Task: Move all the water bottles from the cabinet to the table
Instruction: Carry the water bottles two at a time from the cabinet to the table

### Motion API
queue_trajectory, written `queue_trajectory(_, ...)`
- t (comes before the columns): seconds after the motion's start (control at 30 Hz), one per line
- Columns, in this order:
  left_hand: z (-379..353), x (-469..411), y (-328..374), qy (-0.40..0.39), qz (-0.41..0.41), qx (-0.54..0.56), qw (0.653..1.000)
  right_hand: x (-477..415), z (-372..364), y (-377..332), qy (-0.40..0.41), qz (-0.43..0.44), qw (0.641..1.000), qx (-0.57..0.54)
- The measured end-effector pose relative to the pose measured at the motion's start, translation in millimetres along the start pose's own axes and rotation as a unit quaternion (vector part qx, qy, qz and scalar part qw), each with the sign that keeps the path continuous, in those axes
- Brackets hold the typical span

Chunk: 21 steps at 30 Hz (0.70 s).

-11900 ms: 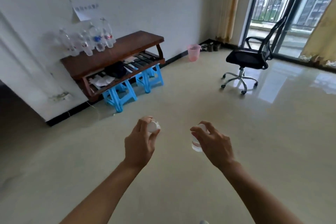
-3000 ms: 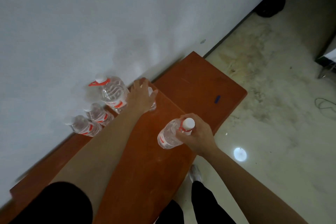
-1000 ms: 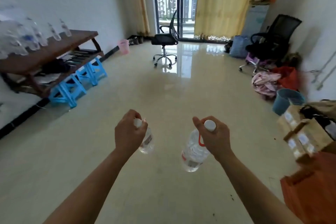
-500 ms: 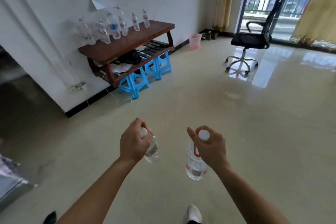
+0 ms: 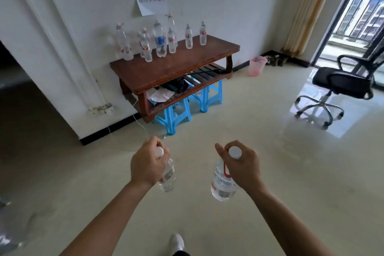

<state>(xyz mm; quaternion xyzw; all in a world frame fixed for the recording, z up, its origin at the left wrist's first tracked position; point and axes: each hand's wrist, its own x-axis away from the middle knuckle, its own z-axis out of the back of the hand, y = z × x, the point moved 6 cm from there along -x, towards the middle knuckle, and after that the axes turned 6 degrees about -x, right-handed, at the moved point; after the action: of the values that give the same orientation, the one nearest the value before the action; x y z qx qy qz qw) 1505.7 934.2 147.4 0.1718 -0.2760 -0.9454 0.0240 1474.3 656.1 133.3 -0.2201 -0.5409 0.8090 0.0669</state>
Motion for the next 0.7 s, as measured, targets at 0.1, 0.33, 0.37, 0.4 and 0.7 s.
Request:
queue_trajectory(0.1,-35.5,-87.1,-21.8,-0.023,-0.001,0.003,1.000,-73.7,-51.5,12.7,0.004,-0.016,1.000,0.027)
queue_trajectory(0.33,-66.5,-294.4,-19.2,-0.011,-0.060,0.031,0.998,-245.8,-130.6,7.0,0.038,-0.042,0.998,0.025)
queue_trajectory(0.37,-69.8,-315.3,-17.9,-0.006,-0.059,0.040,0.997,-265.8,-138.9,8.4,0.035,-0.046,0.998,0.025)
queue_trajectory(0.4,-79.8,-349.7,-18.2,0.005,-0.061,0.045,0.997,-298.1,-154.8,14.5,0.039,-0.044,0.998,0.024)
queue_trajectory(0.7,-188.1,-572.4,-35.5,0.004,0.030,0.025,0.999,-527.3,-276.2,86.2,-0.020,-0.010,1.000,-0.001)
